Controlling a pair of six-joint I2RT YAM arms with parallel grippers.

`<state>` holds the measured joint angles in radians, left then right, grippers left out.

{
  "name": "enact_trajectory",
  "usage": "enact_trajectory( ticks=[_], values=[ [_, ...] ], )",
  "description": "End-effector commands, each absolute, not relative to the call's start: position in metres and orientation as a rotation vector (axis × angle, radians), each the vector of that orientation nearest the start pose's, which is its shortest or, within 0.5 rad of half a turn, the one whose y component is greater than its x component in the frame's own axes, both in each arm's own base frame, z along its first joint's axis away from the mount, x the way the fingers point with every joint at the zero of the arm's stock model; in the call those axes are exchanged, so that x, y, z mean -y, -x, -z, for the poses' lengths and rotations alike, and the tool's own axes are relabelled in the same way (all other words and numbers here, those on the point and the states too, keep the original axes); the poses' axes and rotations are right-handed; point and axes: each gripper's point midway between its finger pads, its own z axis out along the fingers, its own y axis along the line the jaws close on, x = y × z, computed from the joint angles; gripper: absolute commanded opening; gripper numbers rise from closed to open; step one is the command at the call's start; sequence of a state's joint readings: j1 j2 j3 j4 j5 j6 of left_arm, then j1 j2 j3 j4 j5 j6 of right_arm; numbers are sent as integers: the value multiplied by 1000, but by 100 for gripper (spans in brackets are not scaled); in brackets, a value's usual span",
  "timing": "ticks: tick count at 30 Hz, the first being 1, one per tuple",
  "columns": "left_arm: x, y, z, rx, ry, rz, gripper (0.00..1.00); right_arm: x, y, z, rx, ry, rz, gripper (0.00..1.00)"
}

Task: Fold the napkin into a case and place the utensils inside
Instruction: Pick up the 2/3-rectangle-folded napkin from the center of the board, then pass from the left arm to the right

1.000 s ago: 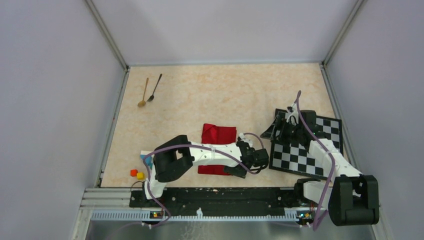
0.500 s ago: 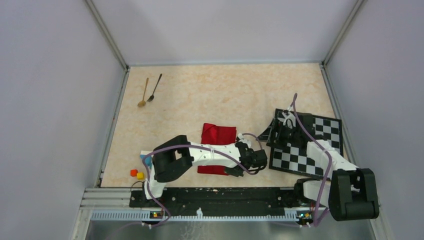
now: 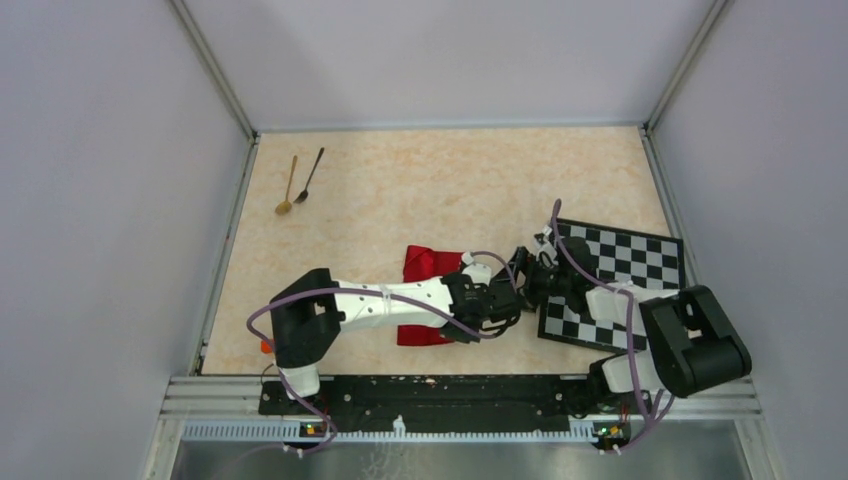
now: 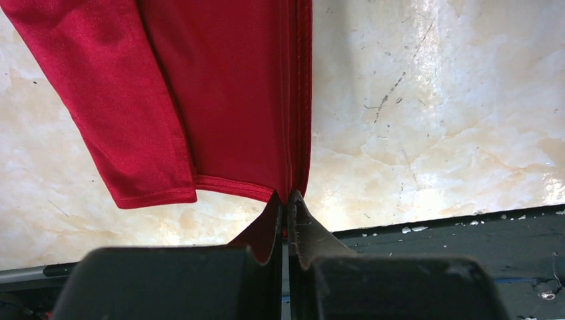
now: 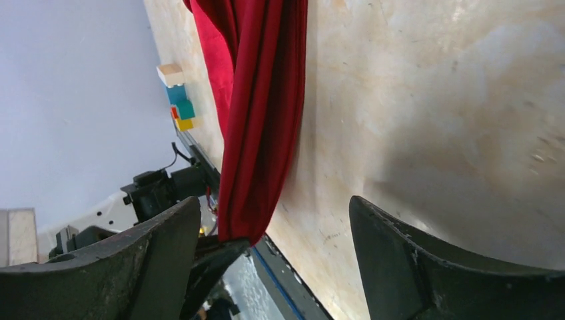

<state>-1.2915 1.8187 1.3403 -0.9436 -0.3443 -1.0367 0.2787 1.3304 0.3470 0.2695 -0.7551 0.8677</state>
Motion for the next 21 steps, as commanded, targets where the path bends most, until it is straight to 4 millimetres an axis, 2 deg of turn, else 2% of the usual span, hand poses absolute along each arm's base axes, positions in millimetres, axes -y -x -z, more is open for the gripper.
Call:
enact_trajectory(
  ticks=[1,4,11,15,21],
  values=[
    [325,-121,-66,-2740,-320,51,0,-235,-228,-70,-2382,-310,-1482,80],
    [326,-120,-66,-2746,-320,61,0,-253,-226,-66,-2395,-310,-1517,79],
    [322,-119,-66,-2747,-315,67,0,-279,-226,-55,-2388,-328,-1561,78],
    [322,-119,-67,-2747,-316,71,0,-284,-234,-50,-2379,-355,-1561,70],
    [323,-120,-69,-2741,-319,82,0,-282,-245,-42,-2389,-347,-1470,64]
  ],
)
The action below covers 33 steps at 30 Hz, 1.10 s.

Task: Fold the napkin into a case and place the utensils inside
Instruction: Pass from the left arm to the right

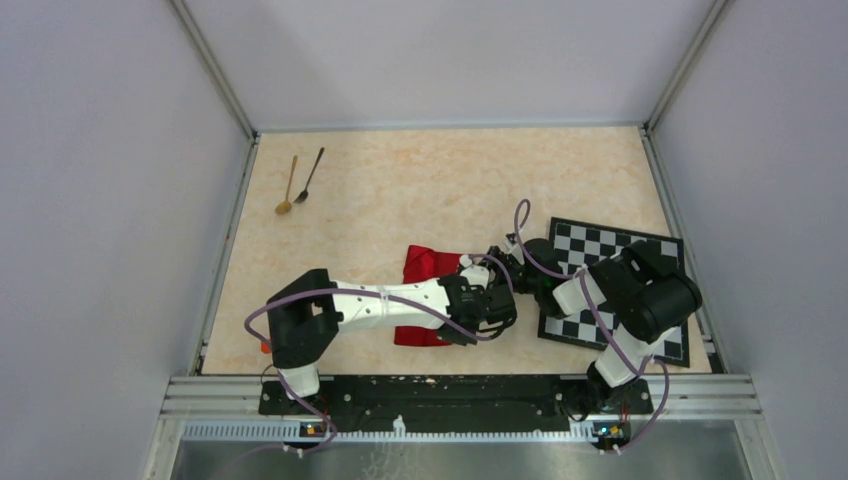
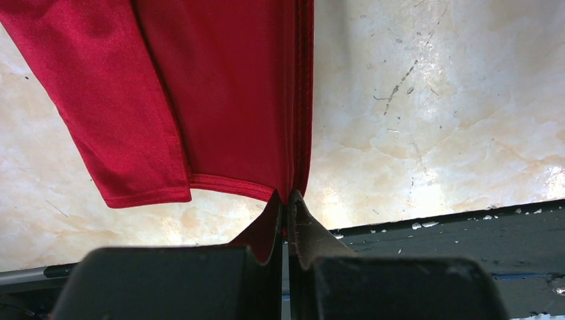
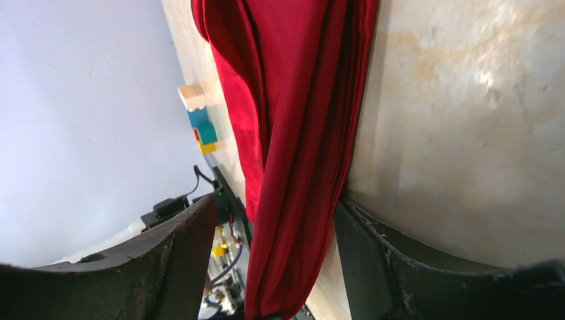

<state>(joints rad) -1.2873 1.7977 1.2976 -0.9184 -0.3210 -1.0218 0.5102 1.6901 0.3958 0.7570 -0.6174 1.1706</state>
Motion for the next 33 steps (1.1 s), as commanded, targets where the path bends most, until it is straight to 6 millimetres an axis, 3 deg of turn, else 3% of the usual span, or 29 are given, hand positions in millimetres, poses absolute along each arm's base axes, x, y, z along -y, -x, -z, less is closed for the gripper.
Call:
enact_trajectory(
  ticks=[1,6,17,20,24,27,30,33],
  values=[
    [324,-120,-70,-2740,-319,86,0,-282,-247,-42,-2386,-342,-1461,63],
    [324,-119,-69,-2744,-324,93,0,-284,-258,-42,-2366,-317,-1428,54],
    [323,-114,-62,-2763,-325,121,0,-282,-282,-42,-2329,-259,-1301,22],
    [330,-112,-62,-2768,-341,165,0,-282,-286,-43,-2316,-218,-1278,3],
    [350,-113,-79,-2761,-360,353,50,-284,-291,-46,-2289,-139,-1259,0],
    [355,-123,-106,-2738,-334,584,61,-287,-292,-50,-2280,-69,-1253,0],
    [340,-150,-137,-2662,-237,811,62,-288,-293,-51,-2288,-28,-1240,0],
    [314,-188,-152,-2540,-73,1007,40,-288,-294,-48,-2312,4,-1215,0]
  ],
)
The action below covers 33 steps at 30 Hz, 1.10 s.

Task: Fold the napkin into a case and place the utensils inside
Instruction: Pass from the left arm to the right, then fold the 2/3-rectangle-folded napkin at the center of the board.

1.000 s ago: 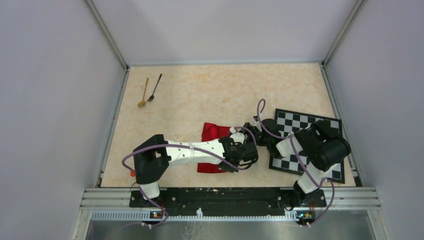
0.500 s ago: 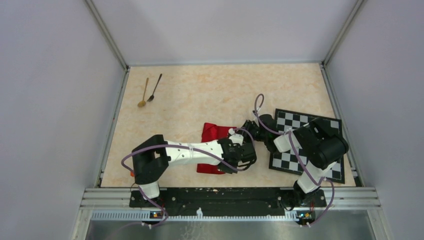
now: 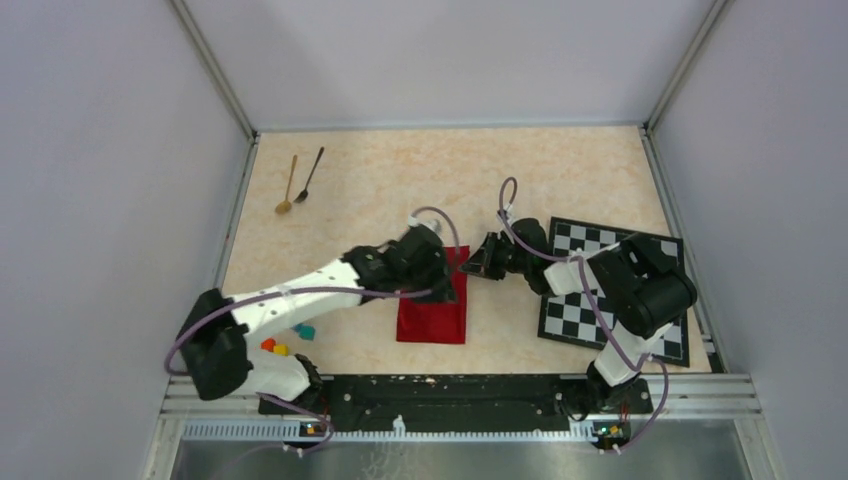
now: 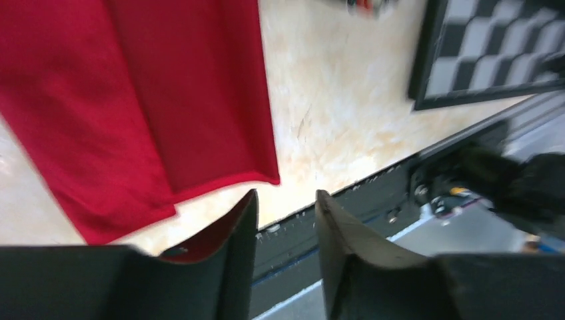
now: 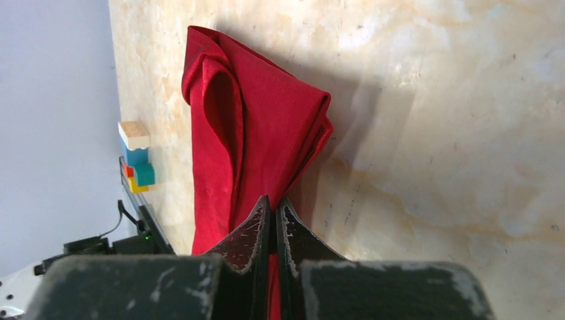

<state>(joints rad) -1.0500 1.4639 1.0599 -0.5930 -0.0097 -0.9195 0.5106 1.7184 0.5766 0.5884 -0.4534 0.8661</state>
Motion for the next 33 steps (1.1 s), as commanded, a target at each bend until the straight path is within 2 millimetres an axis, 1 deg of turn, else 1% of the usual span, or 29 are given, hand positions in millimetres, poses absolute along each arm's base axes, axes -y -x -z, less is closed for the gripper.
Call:
enact_trajectory(
  ticks=[1,3,4,5,6,8,10,11,14,18,21,26,29,31,32,33],
  values=[
    [305,-201,-153,-2500,-28,1042,33,-288,-294,-47,-2322,16,-1205,0],
    [288,-221,-147,-2470,38,1054,20,-287,-296,-45,-2341,43,-1172,0],
    [278,-235,-141,-2467,86,1041,11,-287,-296,-45,-2348,52,-1164,0],
    [275,-240,-134,-2475,106,1043,4,-285,-298,-46,-2351,56,-1149,0],
    [269,-250,-130,-2474,146,1048,0,-285,-299,-47,-2354,65,-1134,0],
    [268,-263,-126,-2468,148,1060,0,-284,-302,-50,-2359,82,-1112,0],
    [267,-277,-121,-2467,146,1027,0,-284,-304,-51,-2368,108,-1091,0],
    [265,-285,-117,-2469,163,997,0,-284,-306,-52,-2373,125,-1077,0],
    [261,-300,-110,-2463,216,988,0,-287,-314,-56,-2393,200,-1039,0],
    [257,-312,-100,-2461,255,989,0,-289,-324,-54,-2436,299,-995,0],
    [257,-317,-89,-2481,265,1004,0,-293,-332,-55,-2448,342,-978,0],
    [253,-329,-71,-2502,292,978,0,-291,-343,-52,-2478,349,-911,0],
    [255,-340,-60,-2498,297,968,0,-292,-347,-52,-2495,346,-883,0],
    [255,-342,-49,-2511,315,952,0,-293,-349,-52,-2511,339,-850,0],
    [254,-342,-44,-2516,325,943,0,-294,-352,-56,-2515,329,-824,0],
    [254,-342,-39,-2521,340,939,0,-295,-349,-57,-2531,324,-804,0]
  ],
)
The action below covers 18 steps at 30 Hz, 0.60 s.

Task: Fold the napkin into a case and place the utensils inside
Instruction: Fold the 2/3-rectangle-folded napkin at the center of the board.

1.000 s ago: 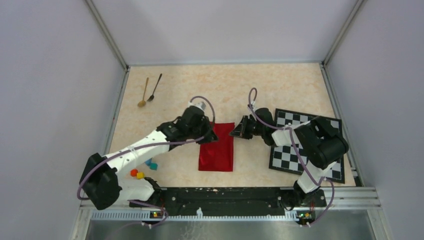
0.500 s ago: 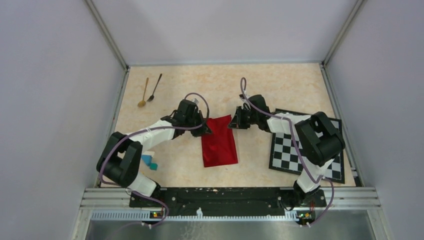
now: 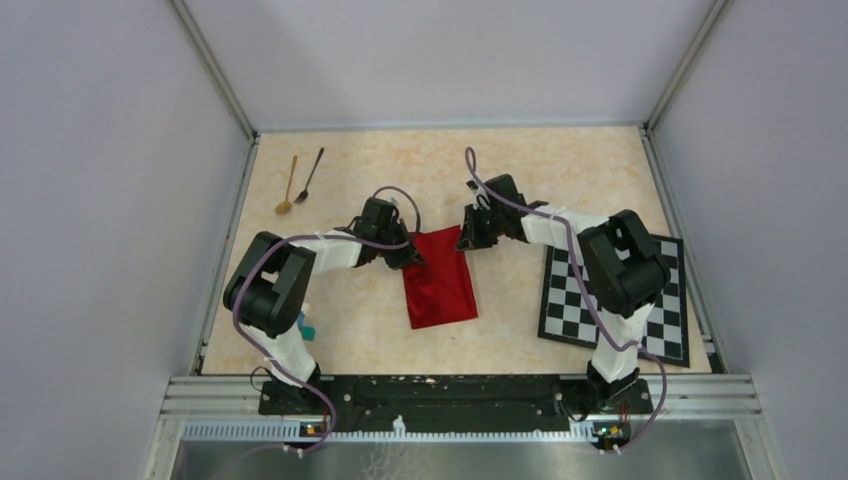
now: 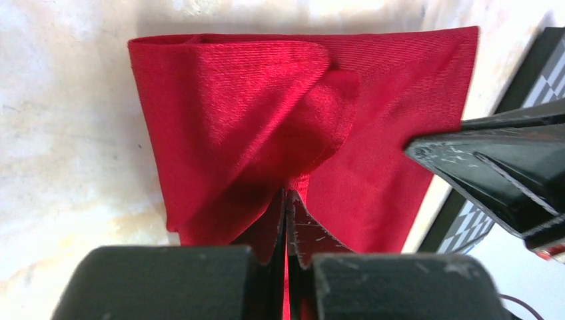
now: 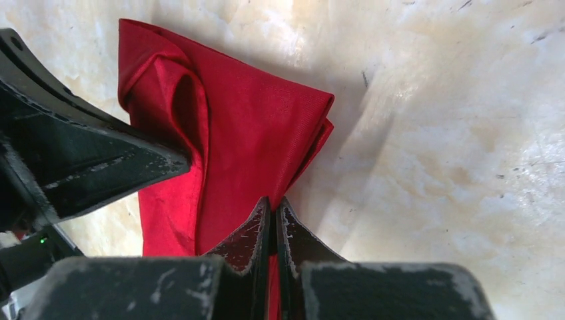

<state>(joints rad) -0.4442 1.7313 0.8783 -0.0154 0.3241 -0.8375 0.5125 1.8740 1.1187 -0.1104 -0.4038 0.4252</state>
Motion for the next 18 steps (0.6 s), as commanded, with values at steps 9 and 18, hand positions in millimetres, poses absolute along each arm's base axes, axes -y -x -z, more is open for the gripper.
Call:
enact_trajectory(
  ticks=[9,18],
  values=[
    [251,-326,-9,-2573,416,958,0,-340,-325,-71,-2611,53,-868,0],
    [251,-320,-4,-2574,403,979,0,-366,-330,-84,-2533,-260,-1063,0]
  ],
)
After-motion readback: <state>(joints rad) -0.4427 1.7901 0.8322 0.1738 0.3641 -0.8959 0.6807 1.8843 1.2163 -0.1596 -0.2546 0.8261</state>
